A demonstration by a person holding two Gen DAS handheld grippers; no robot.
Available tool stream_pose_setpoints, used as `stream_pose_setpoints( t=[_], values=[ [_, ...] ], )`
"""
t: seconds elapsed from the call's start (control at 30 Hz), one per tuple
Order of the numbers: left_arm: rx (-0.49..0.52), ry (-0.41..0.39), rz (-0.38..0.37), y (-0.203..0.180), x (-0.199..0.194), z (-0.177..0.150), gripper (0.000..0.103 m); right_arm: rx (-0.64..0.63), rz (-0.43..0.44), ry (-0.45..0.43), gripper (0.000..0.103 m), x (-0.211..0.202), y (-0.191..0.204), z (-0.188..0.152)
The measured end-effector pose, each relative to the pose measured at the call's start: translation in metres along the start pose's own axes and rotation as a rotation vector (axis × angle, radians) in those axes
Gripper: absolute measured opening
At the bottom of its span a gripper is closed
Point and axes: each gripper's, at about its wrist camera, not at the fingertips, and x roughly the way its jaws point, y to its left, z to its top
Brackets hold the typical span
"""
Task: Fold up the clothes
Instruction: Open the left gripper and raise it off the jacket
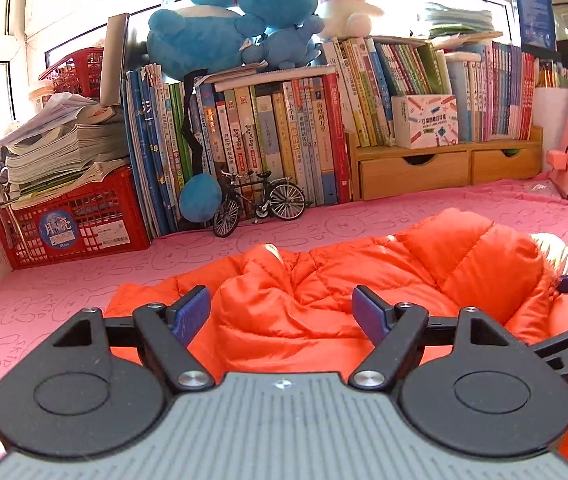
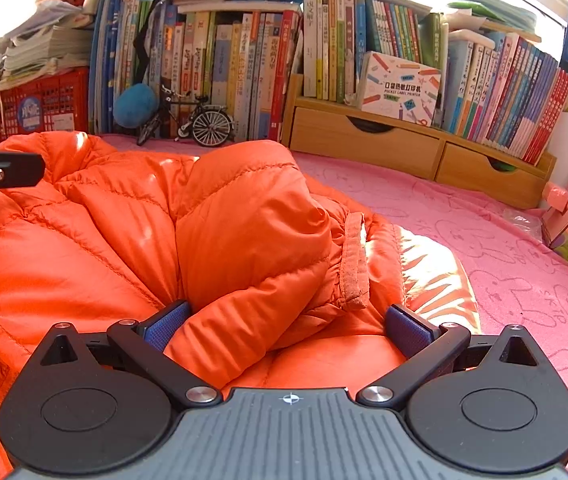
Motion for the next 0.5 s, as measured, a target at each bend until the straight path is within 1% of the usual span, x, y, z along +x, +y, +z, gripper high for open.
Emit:
stream_pose_setpoints(
  t=[0.07, 0.1, 0.13, 0.17, 0.4, 0.5],
  values=[
    [0.033, 0.04, 0.055, -0.001, 0.012, -0.011, 0.08, 0.002, 0.005, -0.003, 0.103, -0.001, 0.0, 0.0],
    [0.024, 0.041, 0.055, 0.003, 0.015, -0.015, 0.082, 0.004, 0.01, -0.004, 0.103, -0.001, 0.0, 0.0],
    [0.015, 0.041, 0.058, 0.007, 0.018, -0.02, 0.086, 0.006, 0.014, -0.005, 0.103, -0.002, 0.0, 0.0],
    [0.013, 0.043, 0.066, 0.009, 0.02, -0.024, 0.087, 0.007, 0.02, -0.005, 0.103, -0.002, 0.0, 0.0],
    [-0.002, 0.064, 0.062, 0.014, 0.025, -0.029, 0.089, 0.013, 0.034, 0.0, 0.103, -0.003, -0.001, 0.001],
    [-0.023, 0.077, 0.05, 0.018, 0.026, -0.029, 0.09, 0.032, 0.055, 0.008, 0.103, -0.005, -0.005, 0.001]
  ],
)
